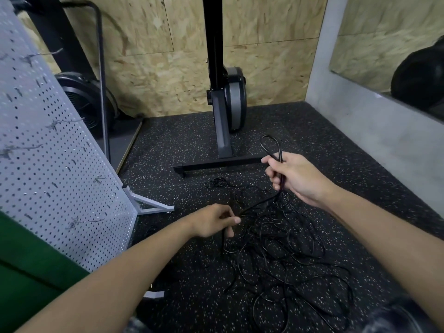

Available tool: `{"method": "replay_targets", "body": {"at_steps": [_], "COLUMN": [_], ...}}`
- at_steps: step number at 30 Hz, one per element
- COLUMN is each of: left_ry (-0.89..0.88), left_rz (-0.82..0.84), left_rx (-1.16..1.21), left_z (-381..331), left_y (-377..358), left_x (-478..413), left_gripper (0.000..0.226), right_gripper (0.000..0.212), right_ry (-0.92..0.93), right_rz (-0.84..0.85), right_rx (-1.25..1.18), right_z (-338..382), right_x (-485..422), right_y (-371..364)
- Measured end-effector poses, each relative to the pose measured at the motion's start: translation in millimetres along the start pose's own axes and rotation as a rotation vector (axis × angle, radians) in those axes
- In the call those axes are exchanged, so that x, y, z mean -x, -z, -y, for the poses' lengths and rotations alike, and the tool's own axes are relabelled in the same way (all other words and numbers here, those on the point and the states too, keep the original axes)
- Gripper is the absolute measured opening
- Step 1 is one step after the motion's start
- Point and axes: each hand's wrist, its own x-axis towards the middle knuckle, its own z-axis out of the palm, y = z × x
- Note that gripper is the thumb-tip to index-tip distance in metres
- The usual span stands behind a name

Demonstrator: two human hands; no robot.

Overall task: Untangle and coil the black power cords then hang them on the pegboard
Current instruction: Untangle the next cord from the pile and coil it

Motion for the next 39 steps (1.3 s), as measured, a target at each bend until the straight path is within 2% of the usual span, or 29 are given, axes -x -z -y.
{"method": "replay_targets", "body": {"at_steps": [3,6,8,11,13,18,20,23,25,27,30,32,35,39], "left_ry": [0.081,0.104,0.083,0.065,0.049,0.049,0.025,-0.084,-0.173,-0.242,-0.297,-0.312,-0.337,-0.35], "left_rz": [0.062,0.059,-0.027,-0.182,-0.221,-0.056,-0.107,-0.328,-0.452,-0.503,-0.509,-0.501,-0.48,-0.468], "left_rx": [-0.096,0.05,0.1,-0.004,-0.057,-0.132,-0.102,-0.13,-0.144,-0.166,-0.215,-0.234,-0.269,-0.256], "left_z": [12,20,16,8,7,15,12,0,-12,-26,-45,-52,-57,-62], "left_y": [-2,-1,1,3,4,2,1,8,14,17,21,22,23,27], "left_x": [-2,-2,-3,-5,-5,-4,-4,-2,0,2,3,4,5,7], "left_gripper": [0.019,0.018,0.021,0.027,0.027,0.027,0.028,0.029,0.029,0.025,0.024,0.025,0.025,0.024], "right_gripper": [0.023,0.024,0.025,0.025,0.024,0.022,0.022,0.017,0.017,0.016,0.013,0.015,0.019,0.017], "right_ry": [0.001,0.019,0.04,0.048,0.047,0.073,0.08,0.052,0.019,-0.02,-0.066,-0.043,0.034,0.077], "right_rz": [-0.005,-0.032,-0.064,-0.123,-0.142,-0.192,-0.198,-0.169,-0.172,-0.166,-0.065,-0.019,-0.067,0.027], "right_rx": [-0.03,-0.034,-0.001,-0.006,-0.023,-0.103,-0.005,0.395,0.507,0.492,0.407,0.473,0.621,0.484], "right_z": [0,-2,-5,-11,-12,-1,-1,-9,-13,-15,-18,-21,-23,-27], "right_x": [2,-1,-4,-10,-12,-13,-13,-11,-13,-15,-16,-13,-8,-8], "right_y": [8,18,22,28,31,43,46,43,38,35,24,17,15,21]}}
